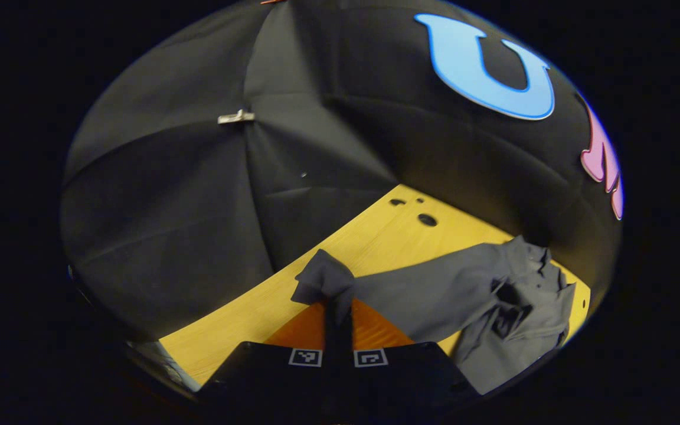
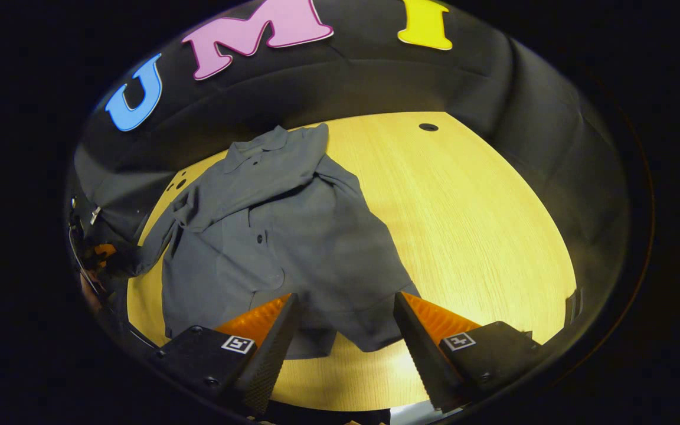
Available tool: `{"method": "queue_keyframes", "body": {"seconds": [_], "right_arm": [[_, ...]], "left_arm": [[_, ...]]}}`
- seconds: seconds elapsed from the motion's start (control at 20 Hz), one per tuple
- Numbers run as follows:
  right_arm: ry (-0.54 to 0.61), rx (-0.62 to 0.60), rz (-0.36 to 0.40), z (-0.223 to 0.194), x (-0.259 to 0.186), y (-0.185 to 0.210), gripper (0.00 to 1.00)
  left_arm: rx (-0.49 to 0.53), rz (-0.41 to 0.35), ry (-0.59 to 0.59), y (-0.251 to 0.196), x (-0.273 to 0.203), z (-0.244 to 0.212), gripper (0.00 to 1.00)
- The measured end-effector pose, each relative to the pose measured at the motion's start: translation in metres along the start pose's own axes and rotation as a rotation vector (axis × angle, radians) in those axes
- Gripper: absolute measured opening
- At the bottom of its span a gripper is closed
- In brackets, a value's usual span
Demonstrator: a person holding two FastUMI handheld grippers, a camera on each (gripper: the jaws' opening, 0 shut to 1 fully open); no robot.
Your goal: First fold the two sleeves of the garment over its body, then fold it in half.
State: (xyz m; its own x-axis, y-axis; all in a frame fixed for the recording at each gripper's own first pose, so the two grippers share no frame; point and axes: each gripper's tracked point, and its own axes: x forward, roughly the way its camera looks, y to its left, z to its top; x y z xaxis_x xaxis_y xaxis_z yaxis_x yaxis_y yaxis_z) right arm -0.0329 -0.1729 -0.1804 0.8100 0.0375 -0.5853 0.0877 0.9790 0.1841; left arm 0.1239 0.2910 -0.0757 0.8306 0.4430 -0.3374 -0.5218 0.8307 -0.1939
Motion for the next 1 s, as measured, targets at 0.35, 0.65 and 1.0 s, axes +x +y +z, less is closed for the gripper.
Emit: {"method": "queue_keyframes", "body": {"seconds": [0.35, 0.65, 1.0], "right_arm": [[-0.02, 0.073, -0.006, 0.008, 0.004, -0.022, 0.99], [-0.013, 0.15, -0.023, 0.0, 0.006, -0.044, 0.99], [0.012, 0.132, -0.03, -0.013, 0.005, -0.064, 0.99]], "left_arm": [[0.07, -0.288, -0.059, -0.153, -0.027, 0.029, 0.05], [0.15, -0.52, -0.039, -0.283, -0.055, 0.001, 0.05], [0.245, -0.715, 0.024, -0.402, -0.089, -0.056, 0.05]]}}
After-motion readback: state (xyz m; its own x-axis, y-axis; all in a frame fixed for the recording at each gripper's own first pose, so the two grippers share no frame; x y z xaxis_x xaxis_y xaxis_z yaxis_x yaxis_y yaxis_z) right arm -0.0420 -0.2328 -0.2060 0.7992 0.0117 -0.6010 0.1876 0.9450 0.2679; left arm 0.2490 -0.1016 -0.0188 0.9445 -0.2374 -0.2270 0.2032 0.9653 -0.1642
